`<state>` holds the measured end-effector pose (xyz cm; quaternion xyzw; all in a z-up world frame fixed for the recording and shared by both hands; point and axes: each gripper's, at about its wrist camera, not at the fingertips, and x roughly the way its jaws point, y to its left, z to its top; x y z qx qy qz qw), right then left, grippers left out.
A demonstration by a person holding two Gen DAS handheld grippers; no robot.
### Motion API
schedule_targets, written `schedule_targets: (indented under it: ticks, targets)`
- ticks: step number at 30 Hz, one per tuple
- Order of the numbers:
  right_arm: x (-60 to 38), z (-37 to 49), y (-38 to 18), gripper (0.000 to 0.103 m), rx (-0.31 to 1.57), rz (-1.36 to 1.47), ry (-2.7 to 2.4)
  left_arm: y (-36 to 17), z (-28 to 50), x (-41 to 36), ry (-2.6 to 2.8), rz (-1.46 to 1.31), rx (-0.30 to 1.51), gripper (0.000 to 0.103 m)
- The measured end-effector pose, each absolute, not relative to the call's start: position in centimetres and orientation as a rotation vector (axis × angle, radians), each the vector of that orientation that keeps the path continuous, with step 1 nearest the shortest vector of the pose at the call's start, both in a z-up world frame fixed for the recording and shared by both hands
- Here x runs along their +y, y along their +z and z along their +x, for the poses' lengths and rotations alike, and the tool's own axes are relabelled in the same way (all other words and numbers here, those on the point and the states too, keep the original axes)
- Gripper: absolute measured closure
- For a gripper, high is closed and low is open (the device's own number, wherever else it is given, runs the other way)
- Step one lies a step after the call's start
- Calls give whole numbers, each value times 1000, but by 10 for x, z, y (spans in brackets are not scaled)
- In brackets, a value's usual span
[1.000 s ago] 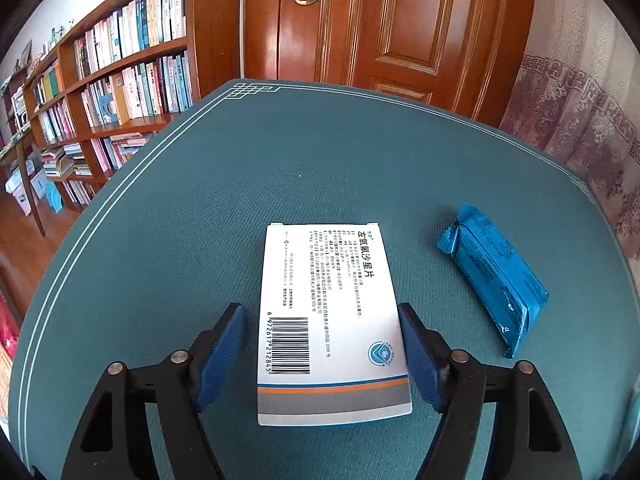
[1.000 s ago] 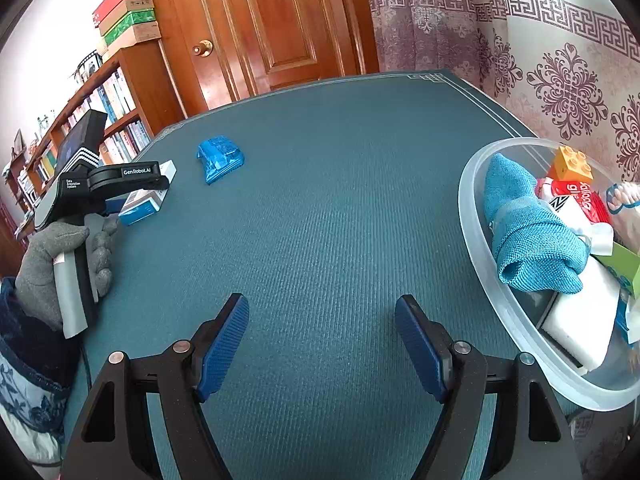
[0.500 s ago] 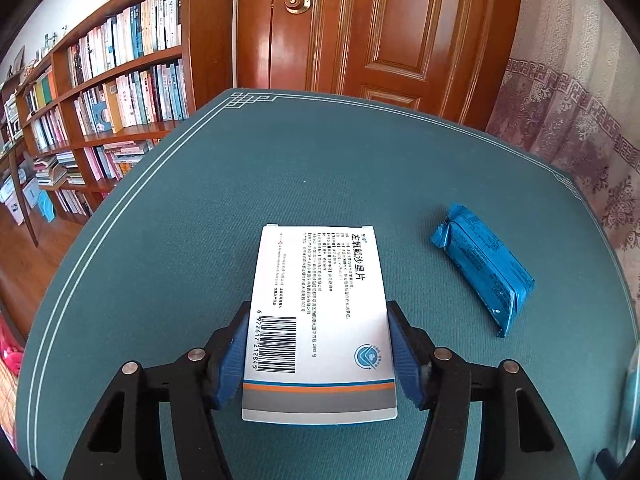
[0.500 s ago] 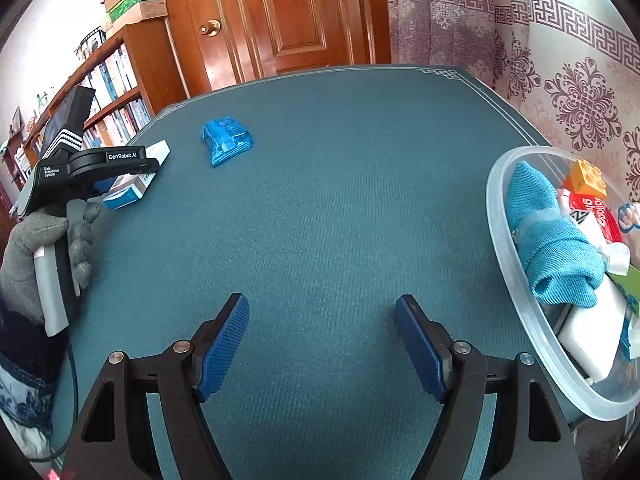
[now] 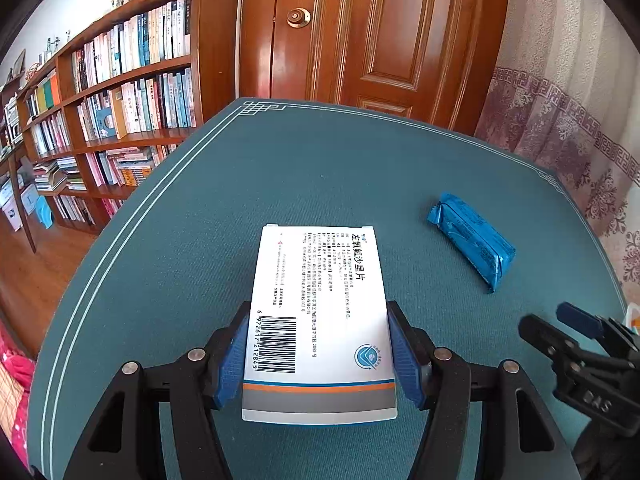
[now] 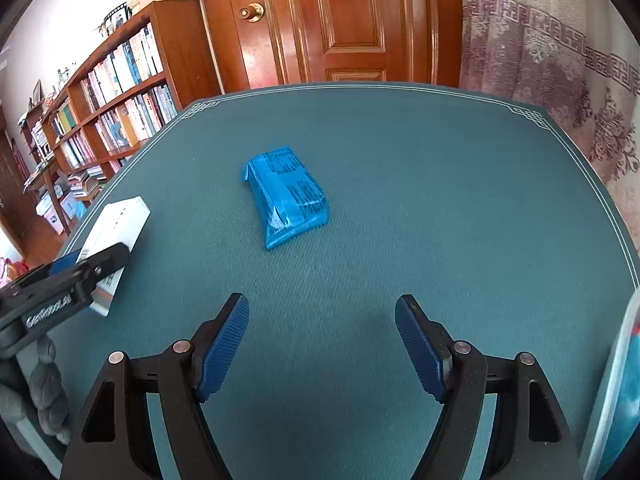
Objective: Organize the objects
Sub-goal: 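Grasp the blue wrapped packet with the right tool while the left tool holds the medicine box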
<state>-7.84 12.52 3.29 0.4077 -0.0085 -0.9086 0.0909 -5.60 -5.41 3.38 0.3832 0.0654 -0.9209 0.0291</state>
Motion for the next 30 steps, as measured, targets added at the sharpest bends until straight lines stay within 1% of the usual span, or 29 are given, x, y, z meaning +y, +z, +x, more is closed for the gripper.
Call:
schedule_targets:
  ticks: [8,14,19,22,24,25,30]
  targets:
    - [111,-134,31,26,-28,1213,-2683,33,-50,-49,-2865,1175,201,37]
    - [93,-158,25,26,62,1194,-2680,30,-53,-56,-2842,1201,252,37]
    - [82,-167,24,26,124,1186,-2672,28,-52,-55,-2841,1201,253,37]
    - [79,-167,23,32,161,1189,-2689,26,-52,-53,-2839,1210,246,37]
    - [77,-166,24,43,176,1184,-2698,26,-52,-53,-2838,1212,244,37]
    - [77,-165,24,47,184,1181,-2703,26,-52,-53,-2839,1211,243,37]
    - [81,-158,24,54,169,1182,-2710,26,-51,-53,-2840,1209,242,37]
